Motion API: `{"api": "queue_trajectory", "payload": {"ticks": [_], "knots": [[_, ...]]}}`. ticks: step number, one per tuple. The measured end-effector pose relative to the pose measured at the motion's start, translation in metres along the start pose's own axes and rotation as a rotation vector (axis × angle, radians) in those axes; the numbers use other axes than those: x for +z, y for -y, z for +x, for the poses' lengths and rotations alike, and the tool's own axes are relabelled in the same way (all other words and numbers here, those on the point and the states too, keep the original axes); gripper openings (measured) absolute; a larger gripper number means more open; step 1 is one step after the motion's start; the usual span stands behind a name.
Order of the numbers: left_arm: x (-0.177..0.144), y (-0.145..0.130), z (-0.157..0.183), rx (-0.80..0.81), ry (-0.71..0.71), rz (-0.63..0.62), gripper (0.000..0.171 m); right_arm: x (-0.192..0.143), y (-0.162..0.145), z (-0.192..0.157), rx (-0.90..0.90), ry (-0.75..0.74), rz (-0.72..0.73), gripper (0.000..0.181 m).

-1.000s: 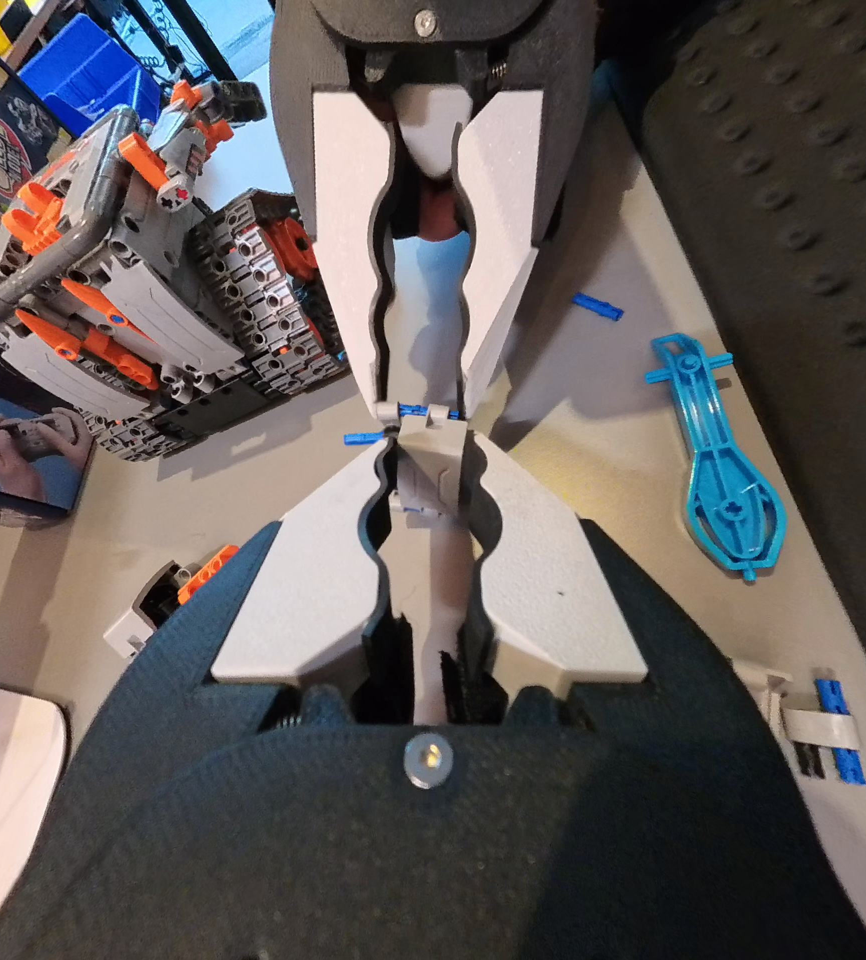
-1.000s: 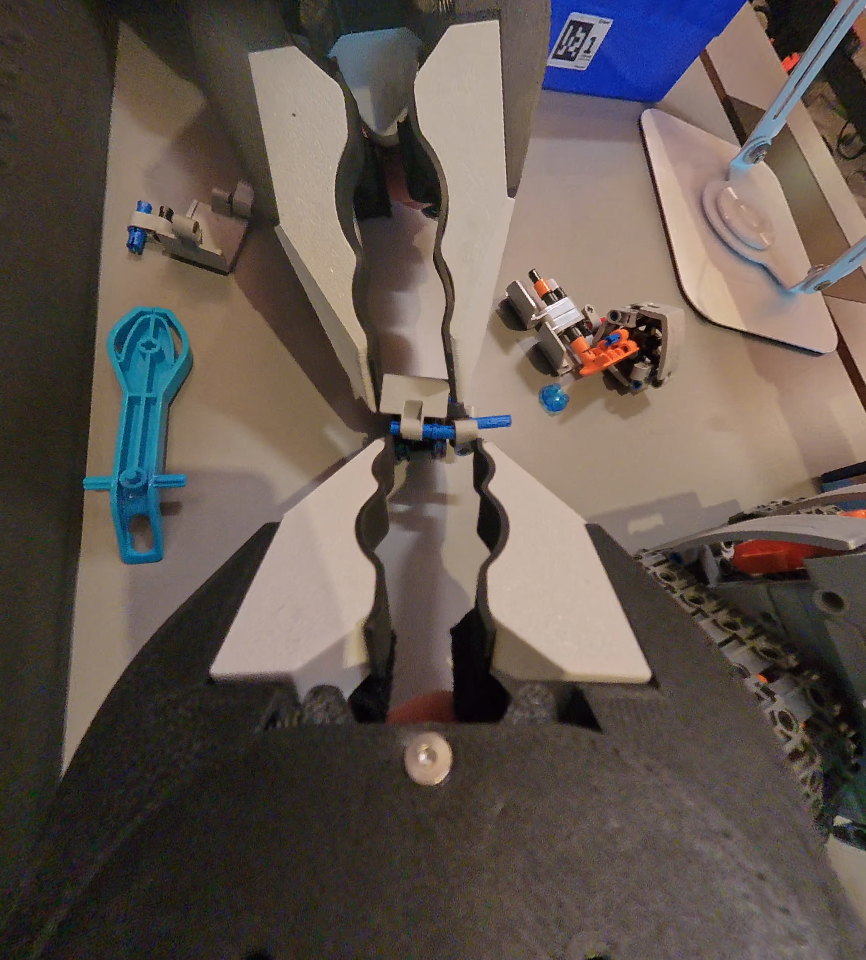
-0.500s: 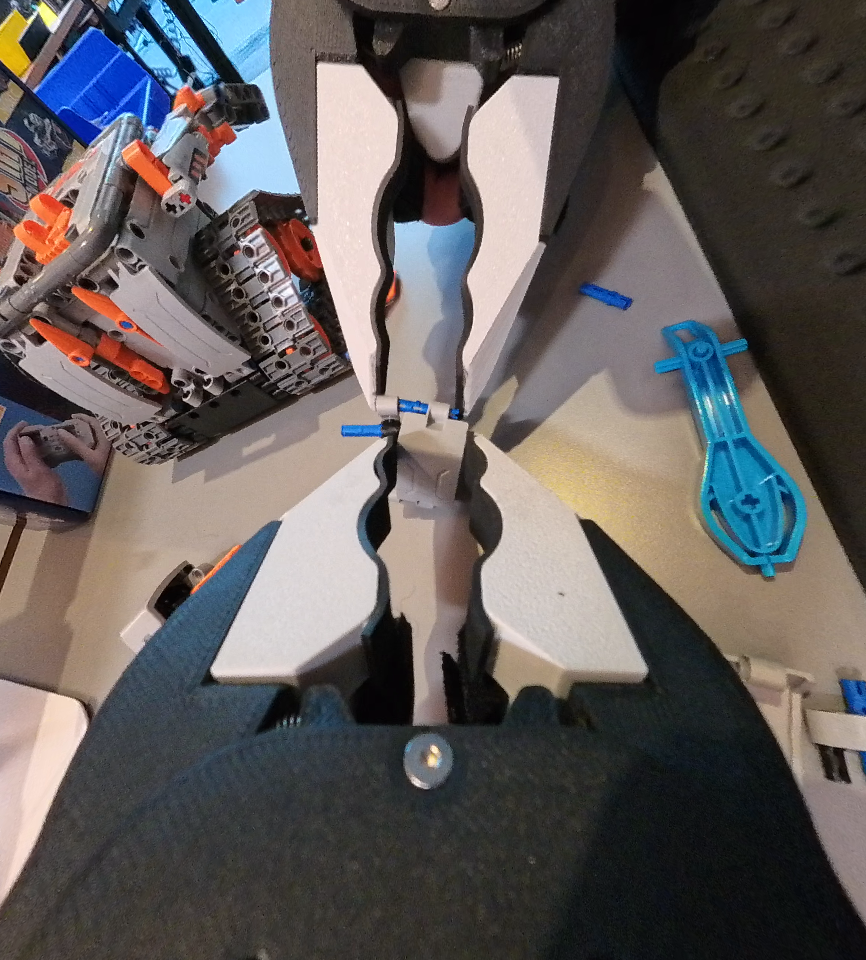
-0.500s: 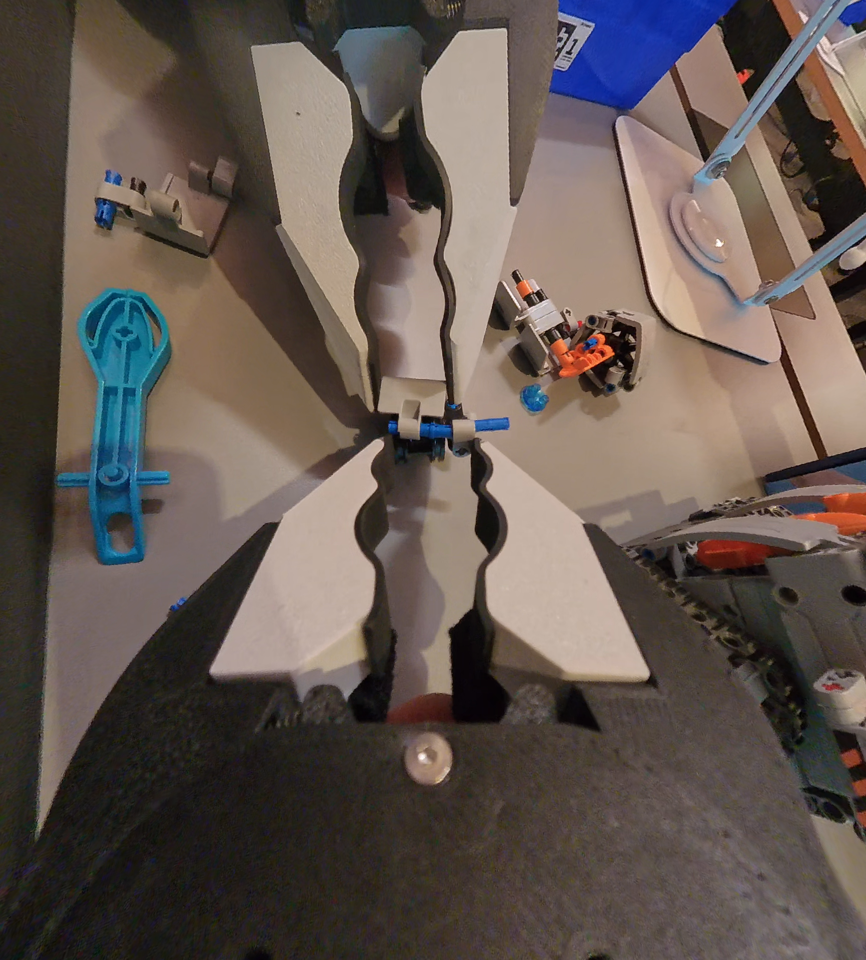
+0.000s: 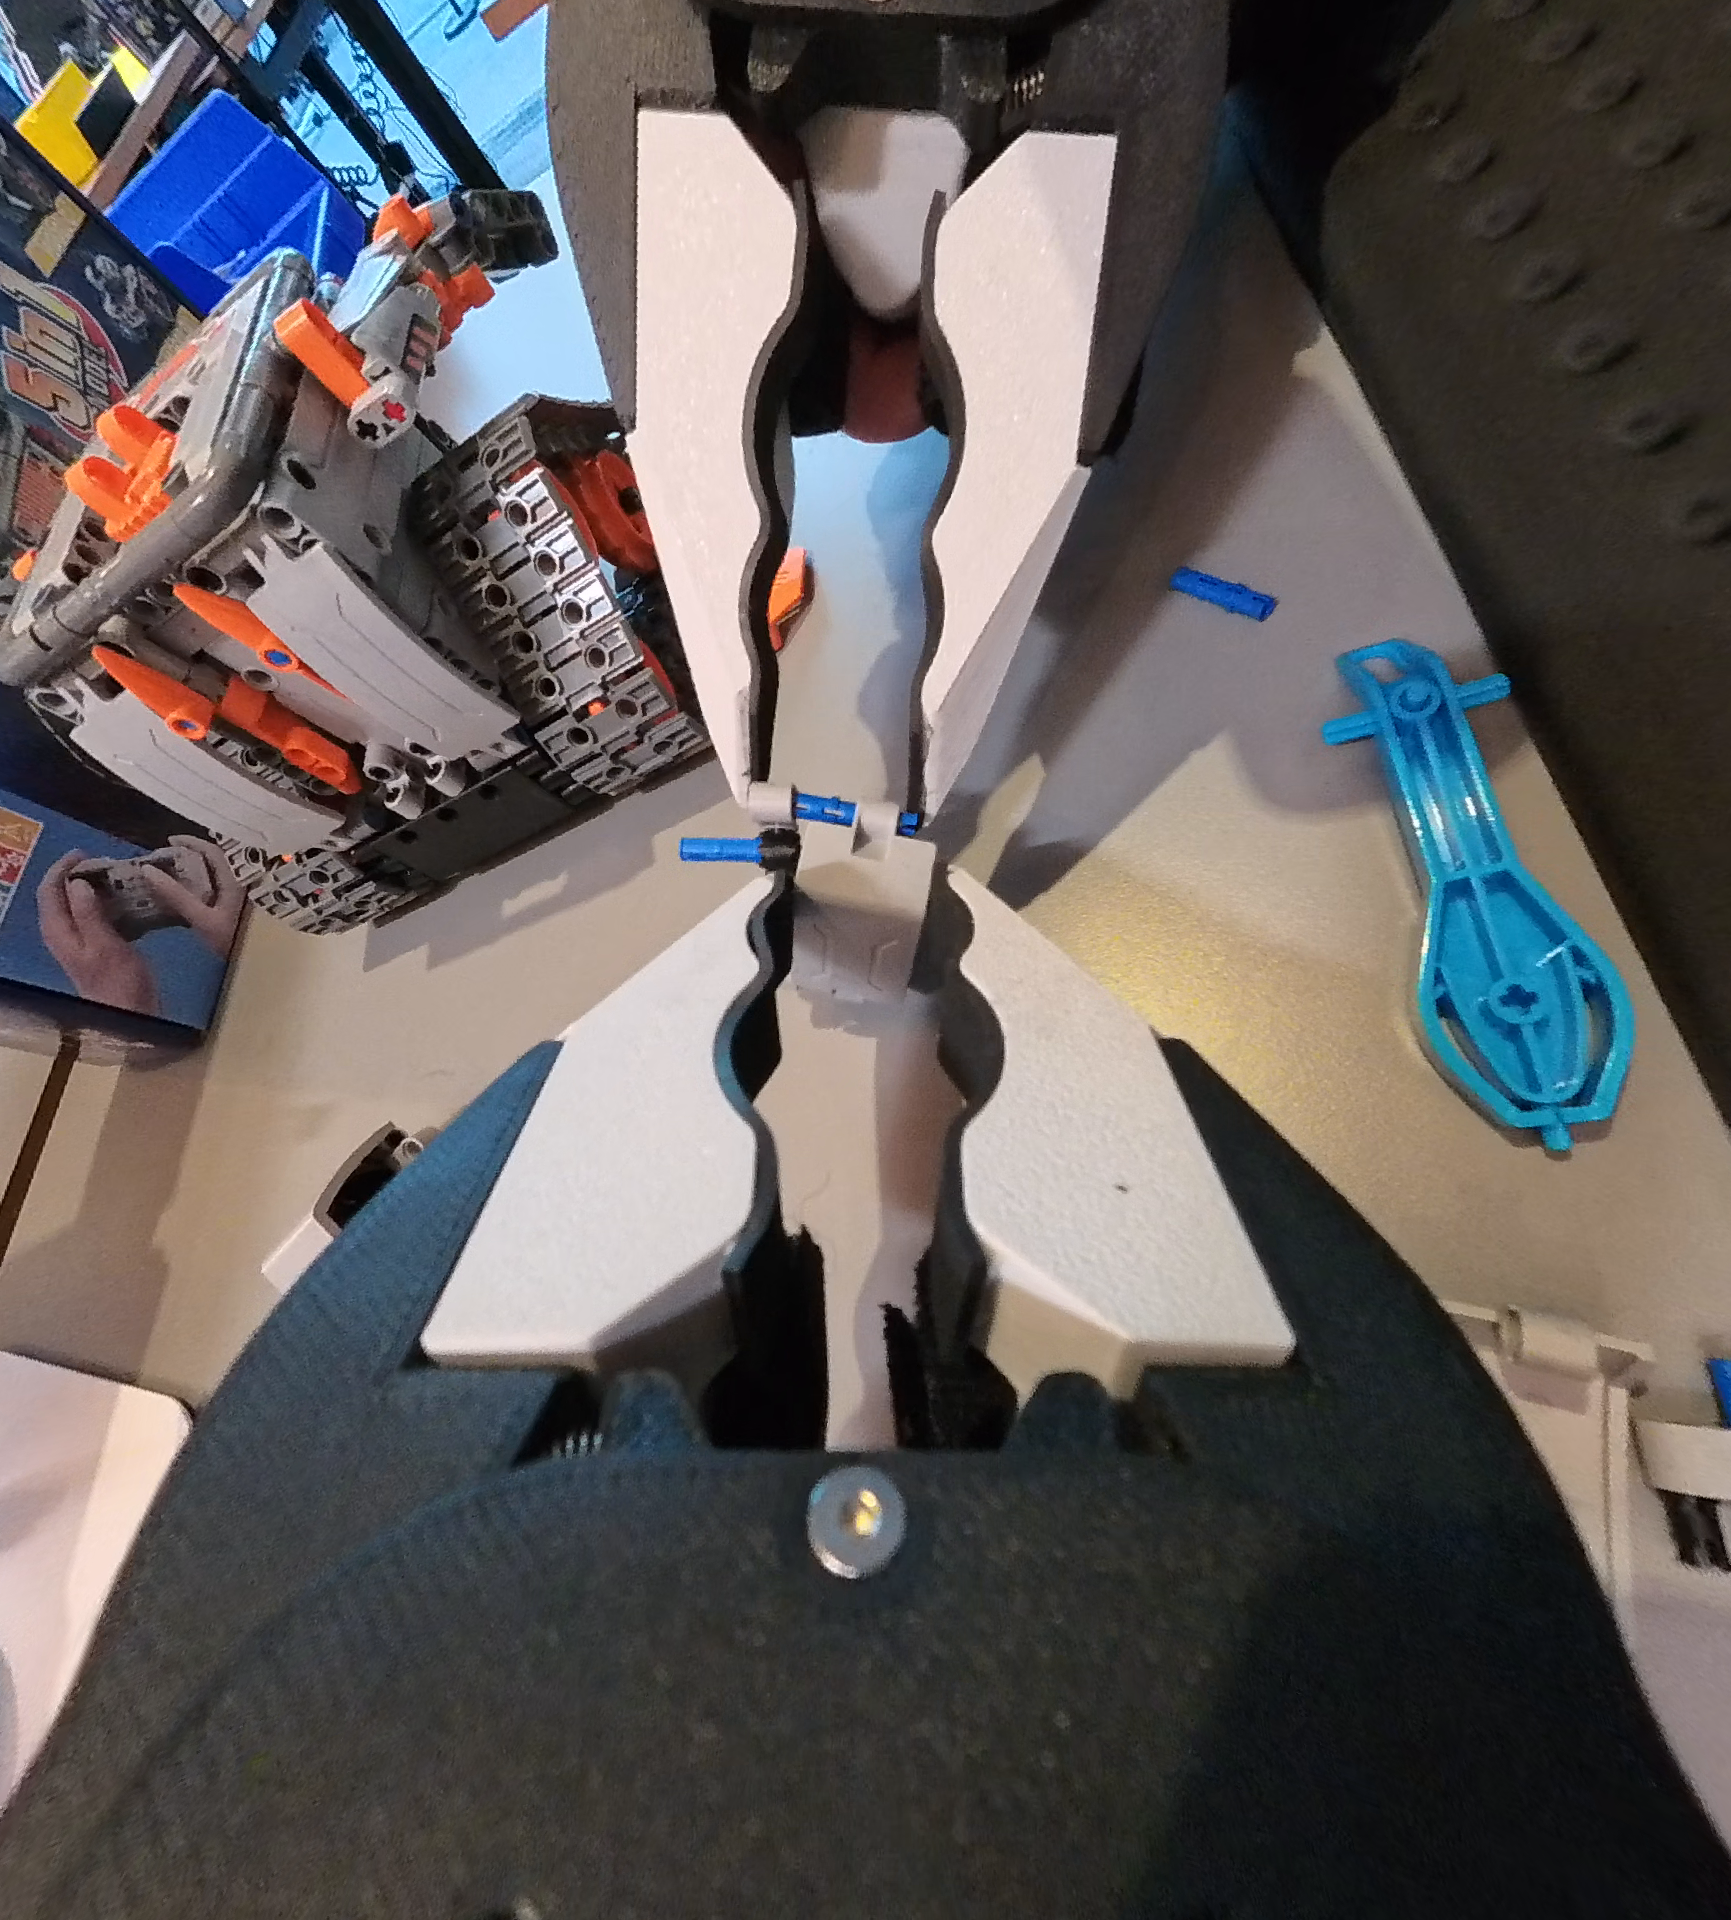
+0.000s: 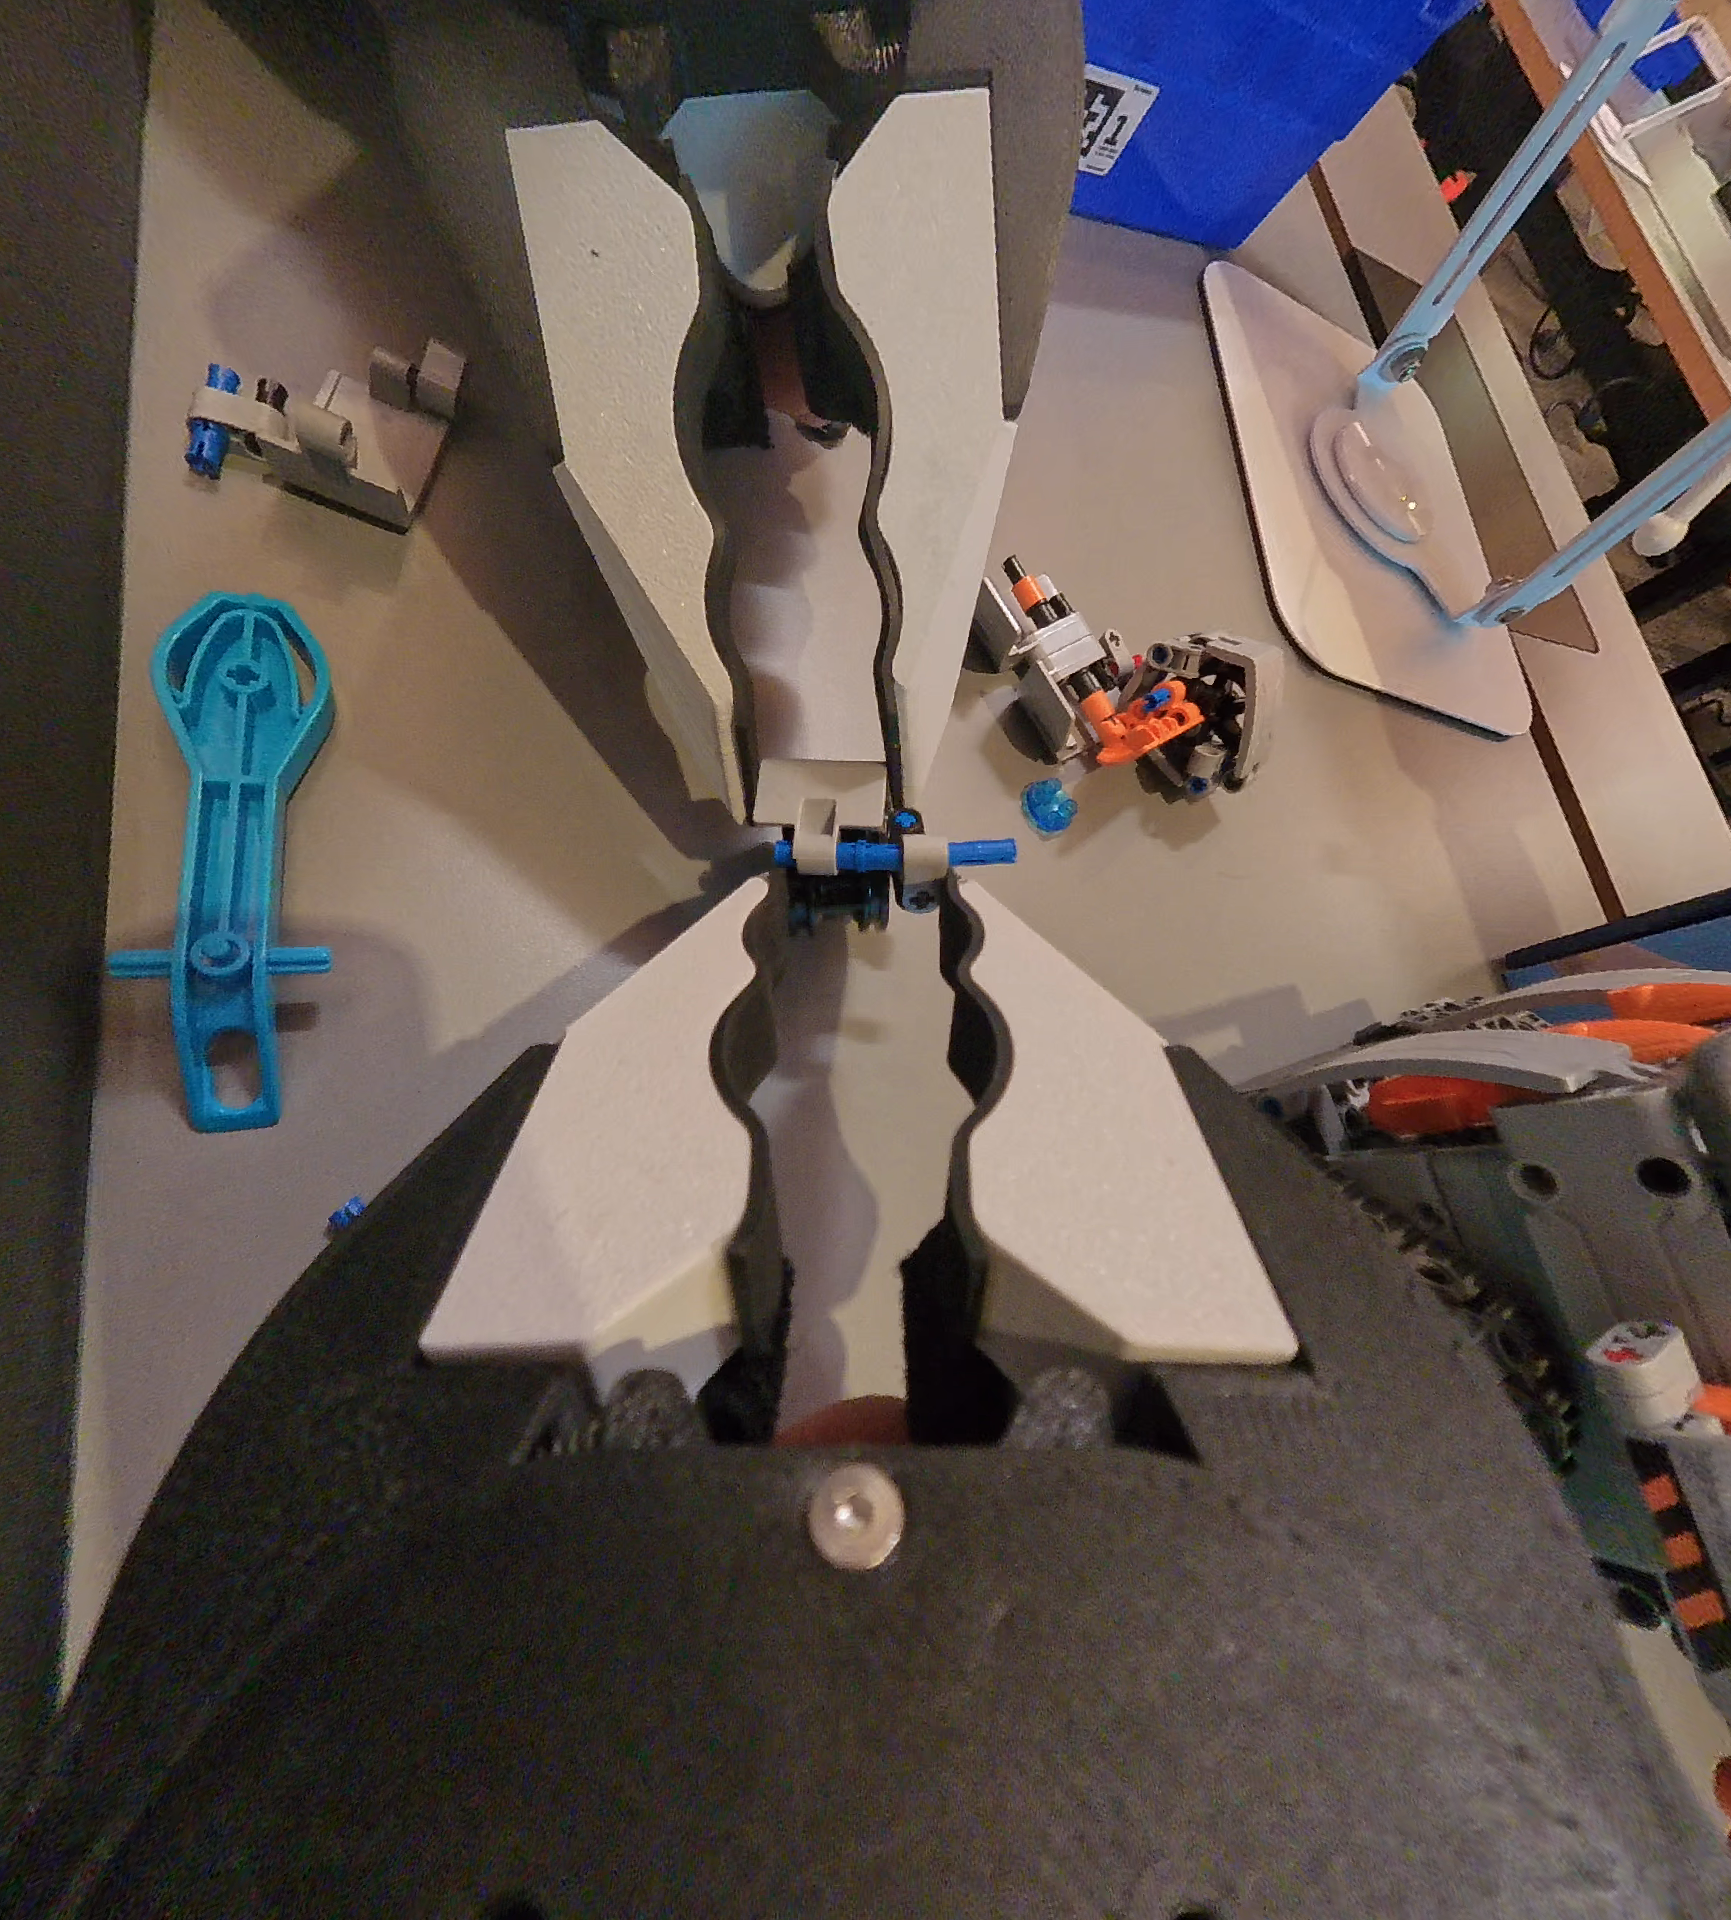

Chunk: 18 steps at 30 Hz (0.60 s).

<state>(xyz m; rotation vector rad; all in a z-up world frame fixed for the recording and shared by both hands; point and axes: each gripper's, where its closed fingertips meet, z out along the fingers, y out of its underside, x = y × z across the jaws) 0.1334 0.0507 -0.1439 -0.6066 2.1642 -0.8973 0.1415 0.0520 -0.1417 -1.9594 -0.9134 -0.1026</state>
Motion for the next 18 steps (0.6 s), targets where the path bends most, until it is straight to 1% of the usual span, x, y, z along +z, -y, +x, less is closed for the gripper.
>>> {"api": "queue_trajectory", "payload": {"ticks": [7, 12, 18], "knots": [[0.0005, -0.0009, -0.0017, -0.003, 0.012, -0.002, 0.023, 0.0010, -0.0006, 0.0018, -0.009, -0.020, -0.009, 0.026], [-0.0002, 0.0004, -0.0024, -0.002, 0.017, 0.003, 0.023, 0.0003, 0.0005, 0.0029, 0.026, -0.003, 0.011, 0.027], [-0.0009, 0.0002, -0.0034, -0.005, 0.018, 0.006, 0.023, -0.0041, 0.0034, 0.0068, 0.014, -0.025, 0.032, 0.026]]}}
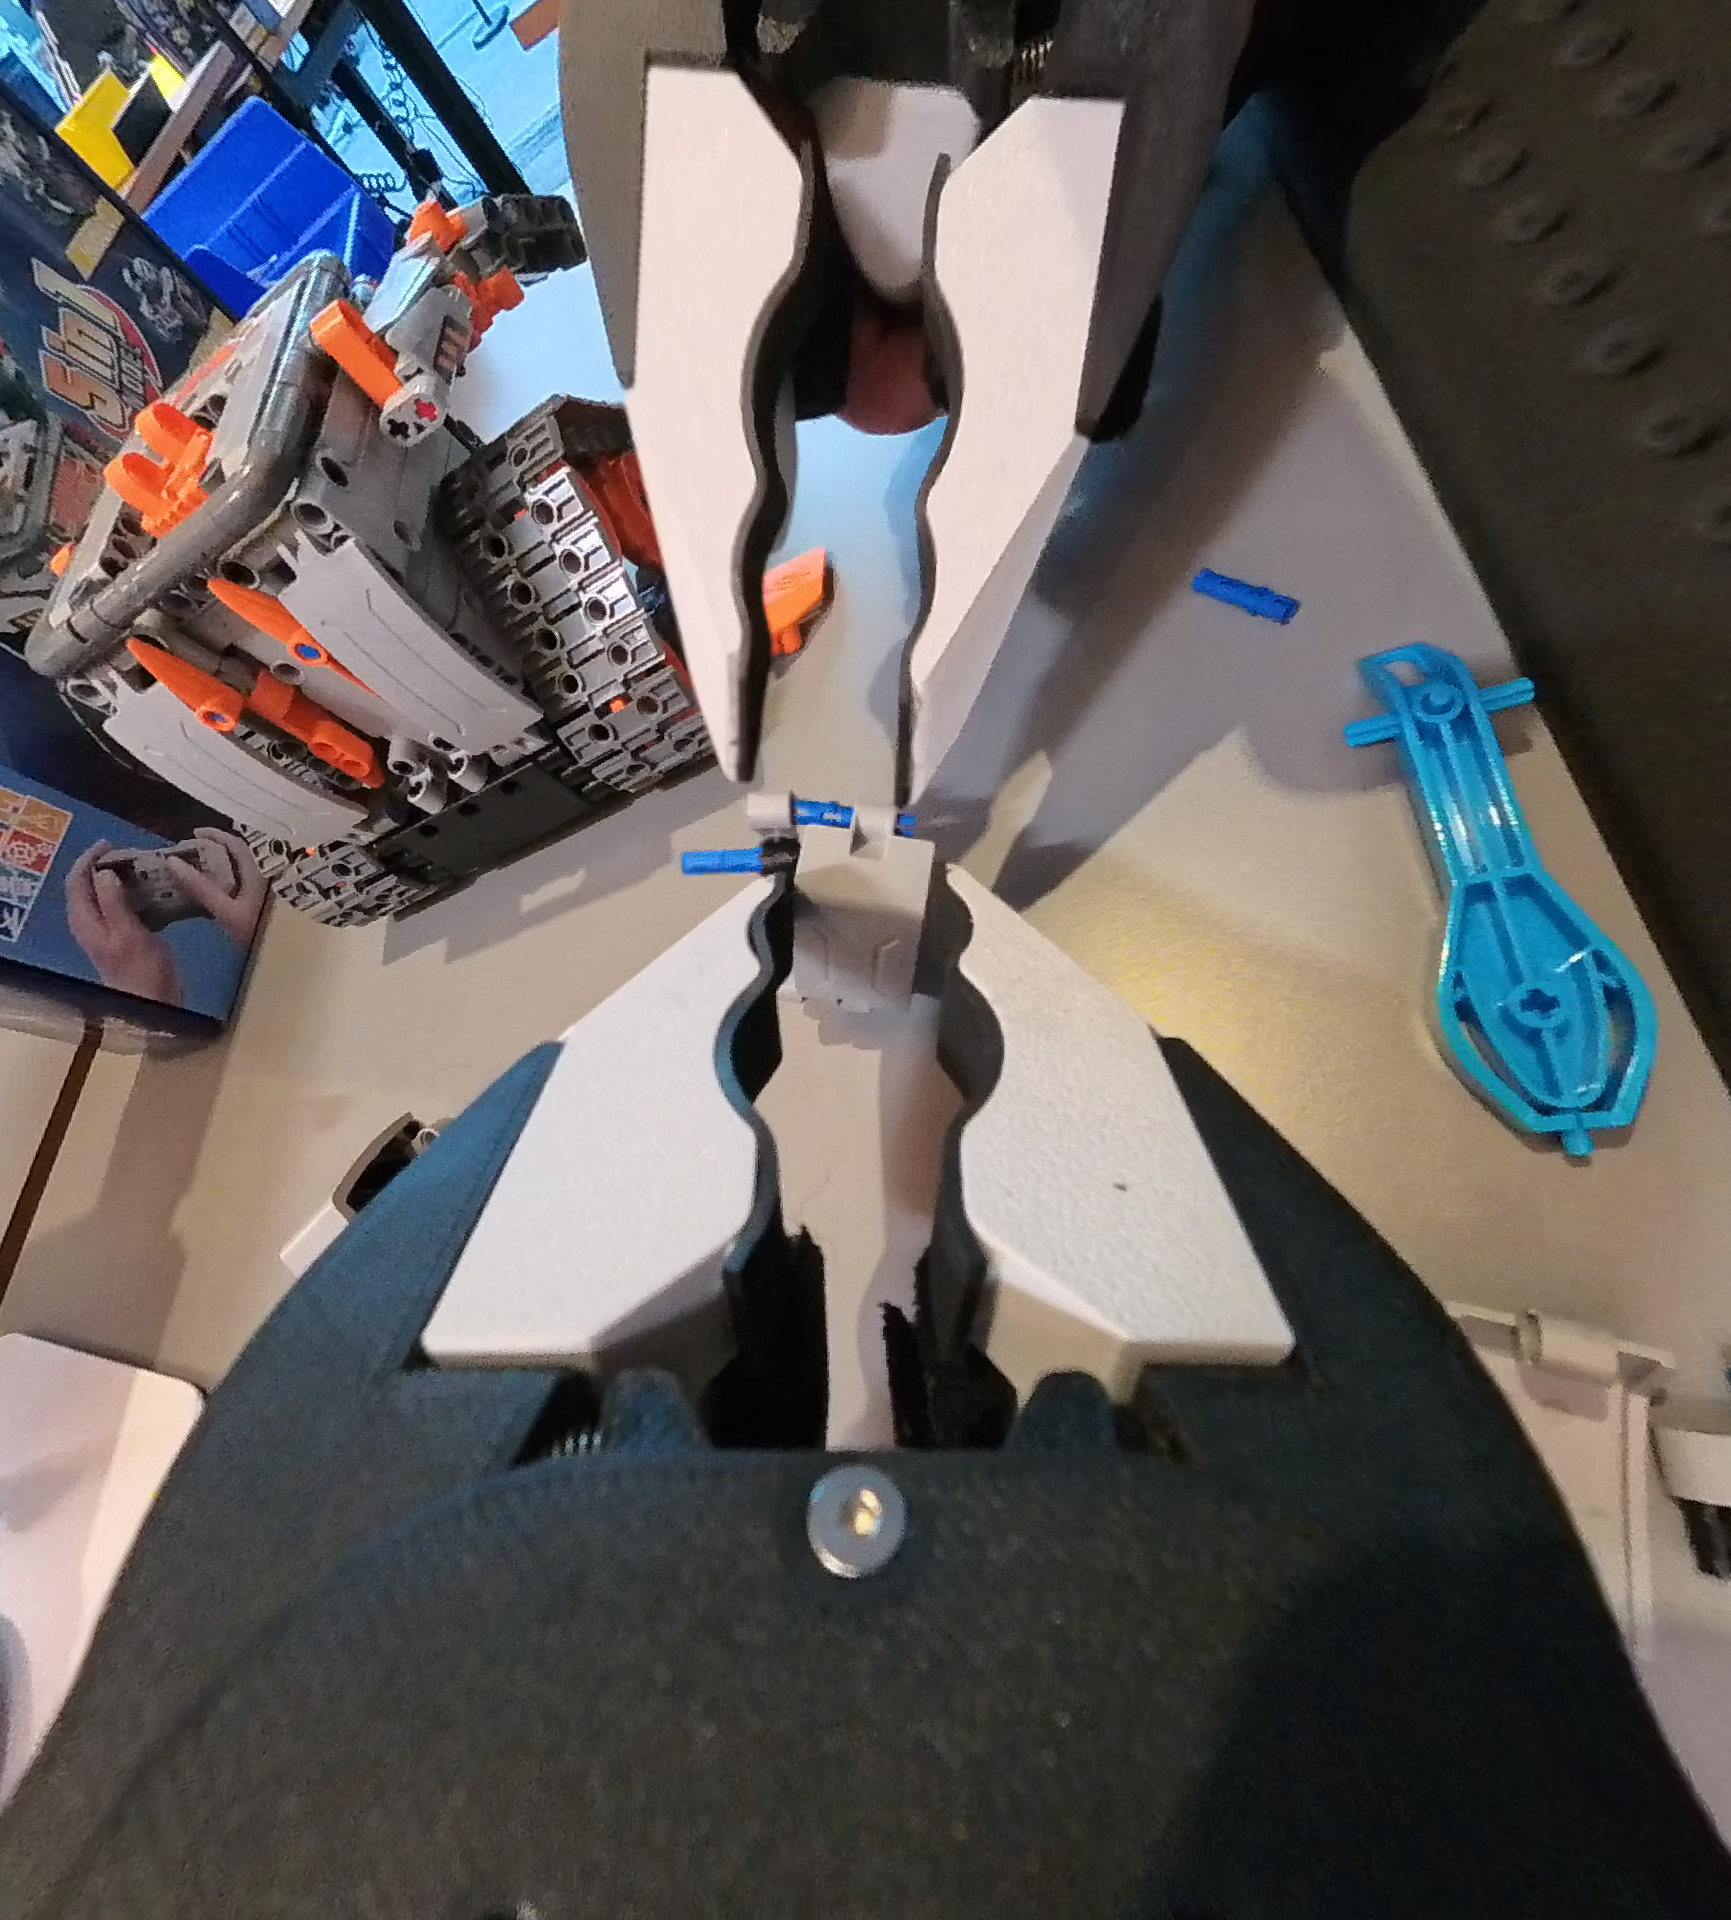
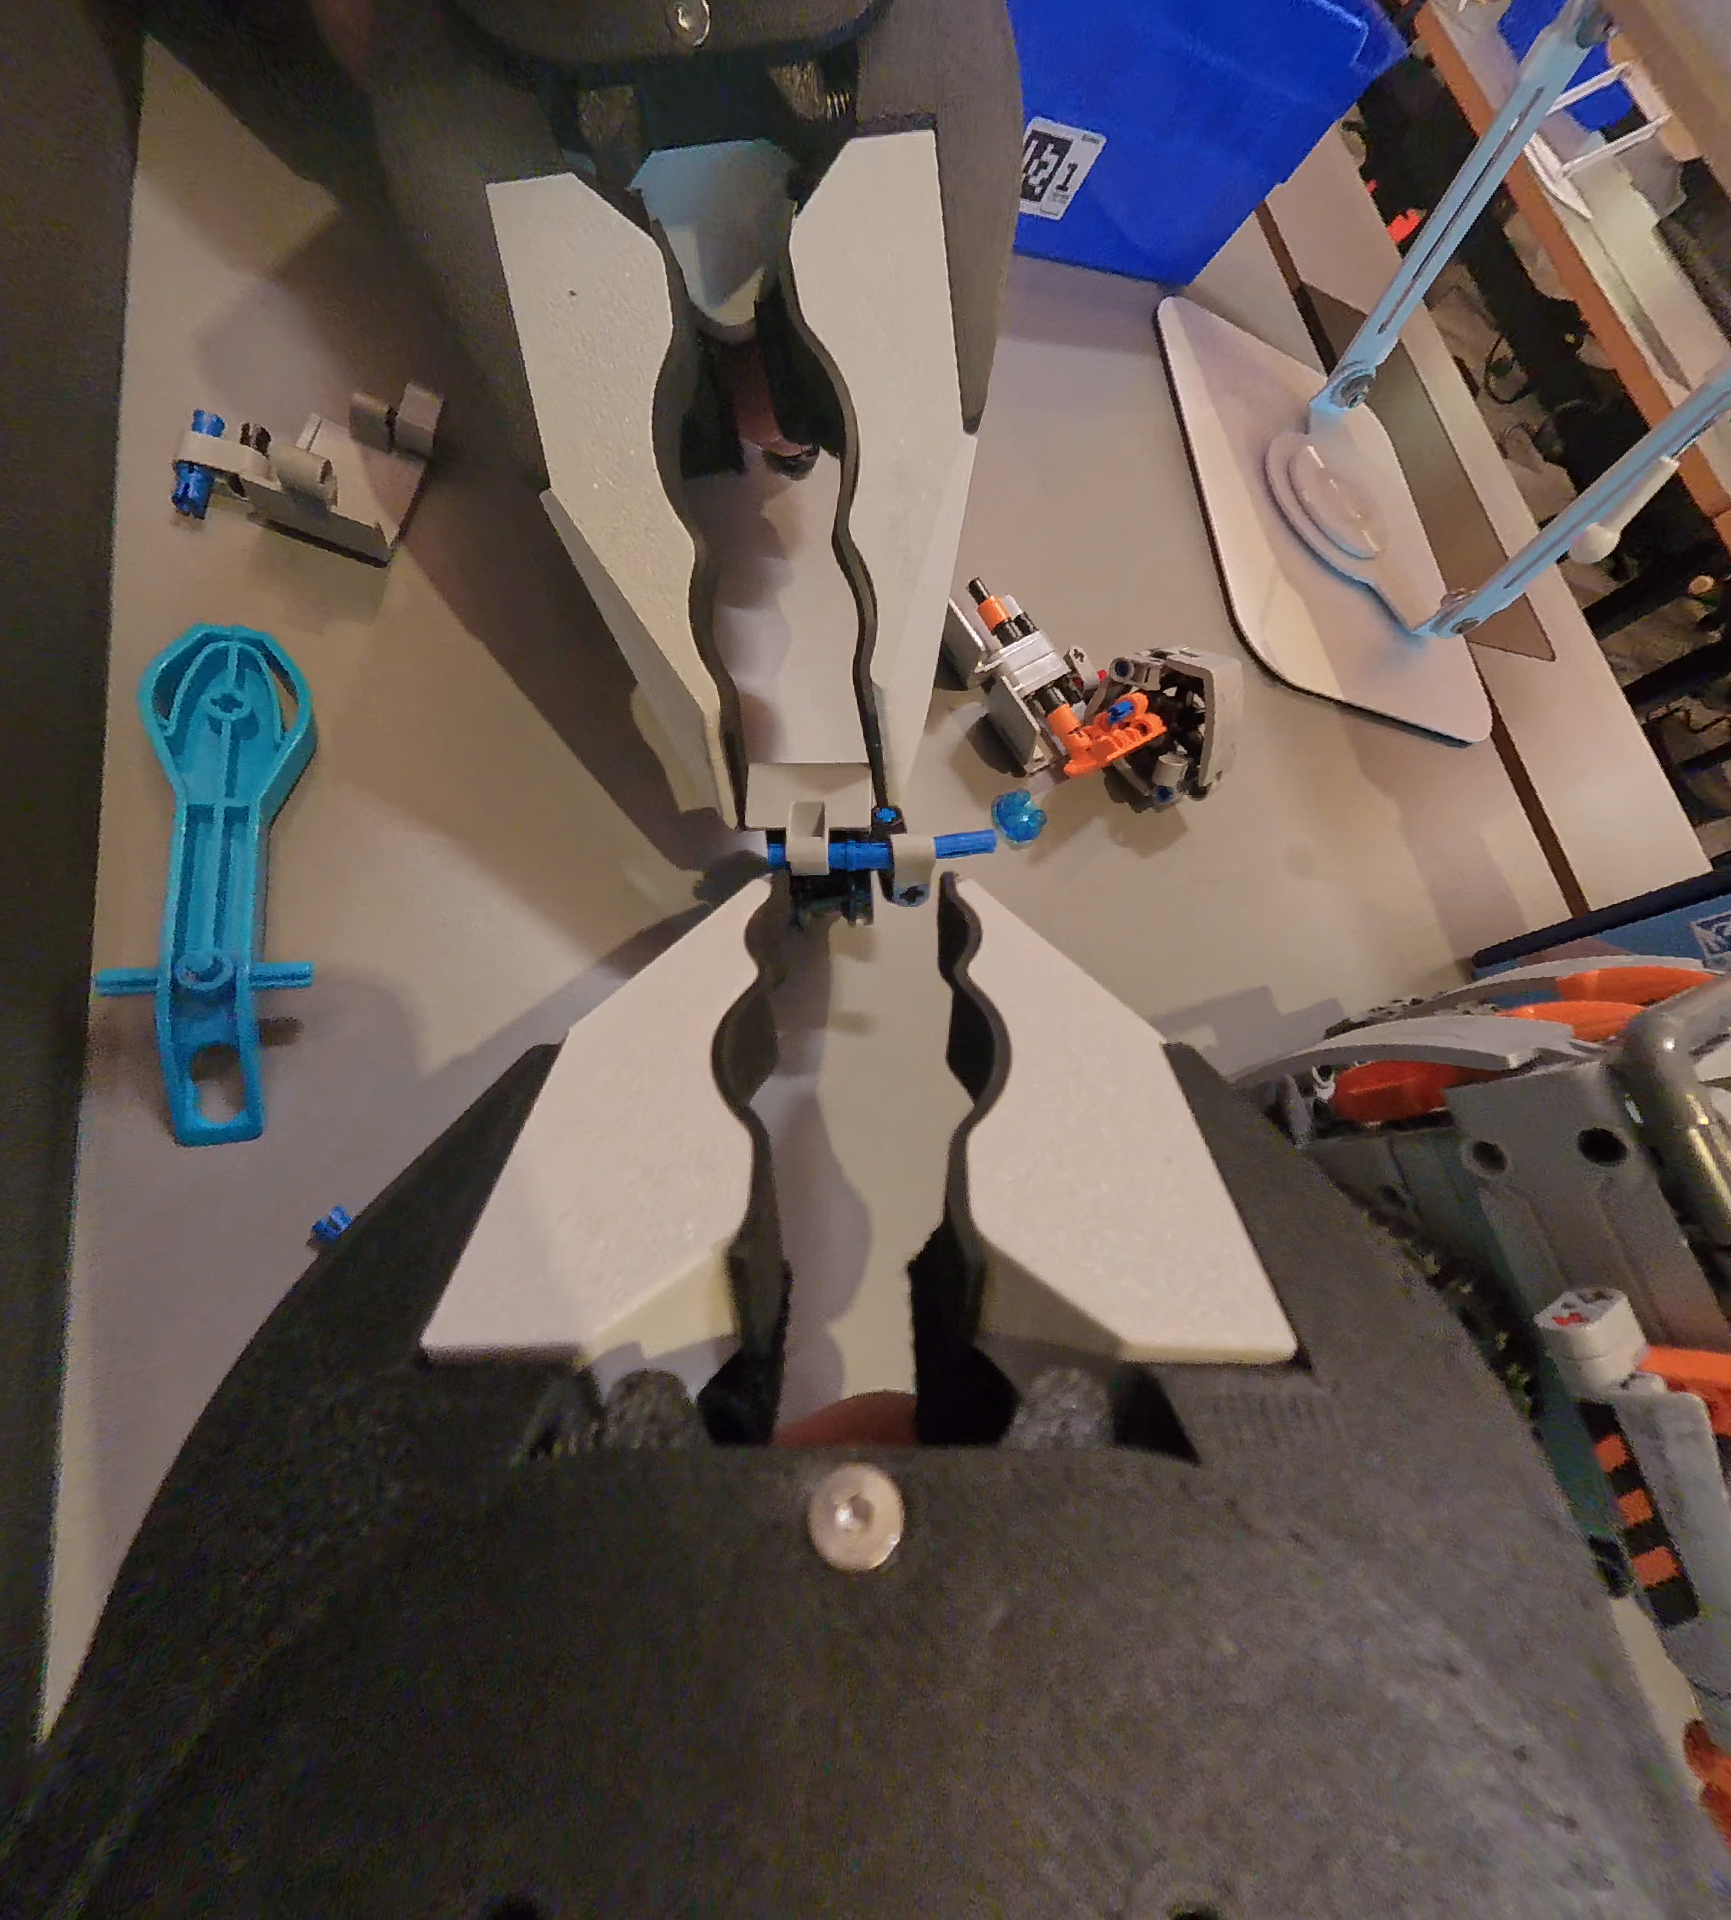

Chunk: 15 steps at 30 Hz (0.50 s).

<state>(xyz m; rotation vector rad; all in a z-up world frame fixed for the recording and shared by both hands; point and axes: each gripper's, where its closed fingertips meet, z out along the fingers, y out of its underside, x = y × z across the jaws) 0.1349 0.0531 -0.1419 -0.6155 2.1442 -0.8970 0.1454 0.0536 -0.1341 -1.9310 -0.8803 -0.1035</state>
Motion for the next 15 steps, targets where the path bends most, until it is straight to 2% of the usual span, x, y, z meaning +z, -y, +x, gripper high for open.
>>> {"api": "queue_trajectory", "payload": {"ticks": [2, 6, 15], "knots": [[-0.0001, 0.0010, -0.0001, 0.006, 0.004, 0.002, 0.023, -0.0010, 0.0004, 0.0018, -0.009, -0.012, 0.002, 0.031], [0.0001, 0.0016, 0.0012, 0.008, -0.002, 0.004, 0.023, -0.0004, 0.0053, -0.0069, 0.013, 0.057, 0.045, 0.039], [0.0004, 0.0031, 0.0032, 0.023, 0.005, 0.002, 0.022, 0.0040, 0.0022, -0.0069, 0.010, 0.055, 0.033, 0.028]]}}
